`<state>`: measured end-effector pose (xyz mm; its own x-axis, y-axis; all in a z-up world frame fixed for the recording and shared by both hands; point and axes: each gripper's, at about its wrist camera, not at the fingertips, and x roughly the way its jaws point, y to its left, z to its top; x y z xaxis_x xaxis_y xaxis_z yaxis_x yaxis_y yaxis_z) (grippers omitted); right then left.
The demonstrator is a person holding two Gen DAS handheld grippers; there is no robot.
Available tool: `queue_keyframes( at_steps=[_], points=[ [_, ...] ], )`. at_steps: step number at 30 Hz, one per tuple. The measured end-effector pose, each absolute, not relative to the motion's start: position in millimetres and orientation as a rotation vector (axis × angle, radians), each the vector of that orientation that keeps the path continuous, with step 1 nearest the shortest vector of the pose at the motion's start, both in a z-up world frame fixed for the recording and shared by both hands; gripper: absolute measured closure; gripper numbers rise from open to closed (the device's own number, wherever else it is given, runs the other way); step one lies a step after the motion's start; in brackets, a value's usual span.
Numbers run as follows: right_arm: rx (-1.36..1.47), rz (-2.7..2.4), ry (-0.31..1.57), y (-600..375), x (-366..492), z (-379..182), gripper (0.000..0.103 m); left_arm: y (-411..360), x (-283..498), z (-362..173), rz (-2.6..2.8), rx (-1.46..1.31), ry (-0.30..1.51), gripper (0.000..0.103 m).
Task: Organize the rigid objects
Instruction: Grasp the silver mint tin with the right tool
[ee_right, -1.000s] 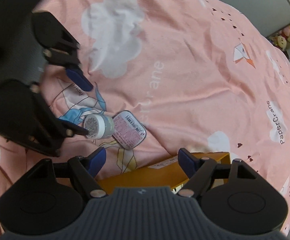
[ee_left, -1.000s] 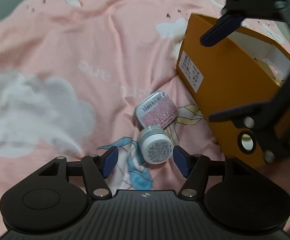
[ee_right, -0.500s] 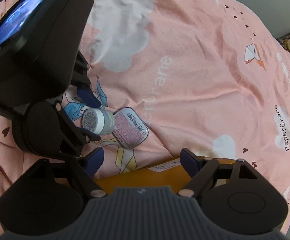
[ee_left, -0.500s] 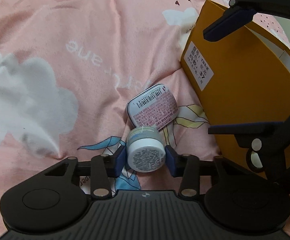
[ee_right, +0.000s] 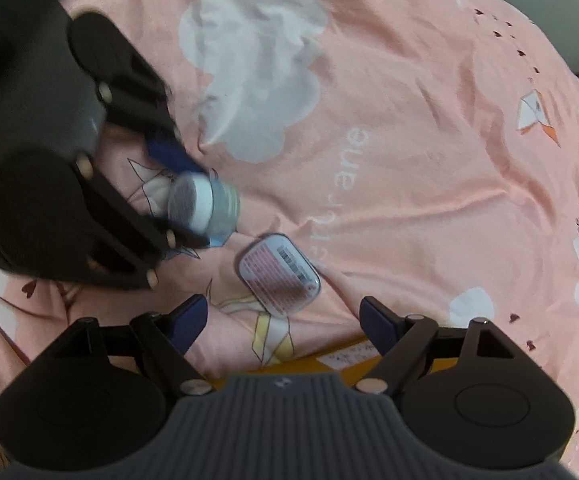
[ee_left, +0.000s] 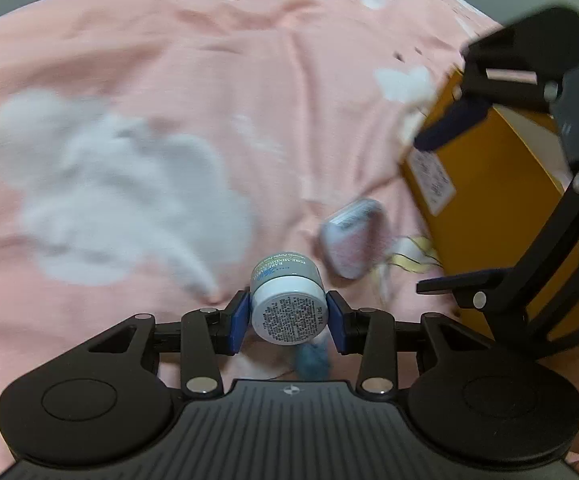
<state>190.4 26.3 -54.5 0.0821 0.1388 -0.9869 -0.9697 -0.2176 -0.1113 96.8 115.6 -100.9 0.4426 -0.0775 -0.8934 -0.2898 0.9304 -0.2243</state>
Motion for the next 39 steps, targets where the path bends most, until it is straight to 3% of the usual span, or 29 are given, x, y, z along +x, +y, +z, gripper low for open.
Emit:
queue_keyframes(
  at_steps=[11, 17, 20, 25, 30, 39],
  points=[
    [-1.497, 1.352, 1.002, 62, 189, -104, 0.027, 123, 90, -101, 0.139, -0.405, 1.09, 0.057],
    [-1.569, 1.319, 1.016, 69, 188, -125, 0.041, 120, 92, -105, 0.117, -0.41, 1.087, 0.057],
    [-1.565, 1.316, 1.028, 76, 188, -128, 0.042, 118, 93, -107, 0.11, -0.409, 1.09, 0.057],
    [-1.577, 1.312, 1.059, 78, 184, -130, 0.055, 116, 92, -105, 0.109, -0.409, 1.086, 0.057],
    [-1.53, 1.332, 1.072, 70, 178, -112, 0.077, 118, 89, -108, 0.108, -0.392, 1.086, 0.057],
    [-1.43, 1.365, 1.107, 54, 162, -98, 0.084, 110, 86, -108, 0.12, -0.376, 1.088, 0.057]
  ],
)
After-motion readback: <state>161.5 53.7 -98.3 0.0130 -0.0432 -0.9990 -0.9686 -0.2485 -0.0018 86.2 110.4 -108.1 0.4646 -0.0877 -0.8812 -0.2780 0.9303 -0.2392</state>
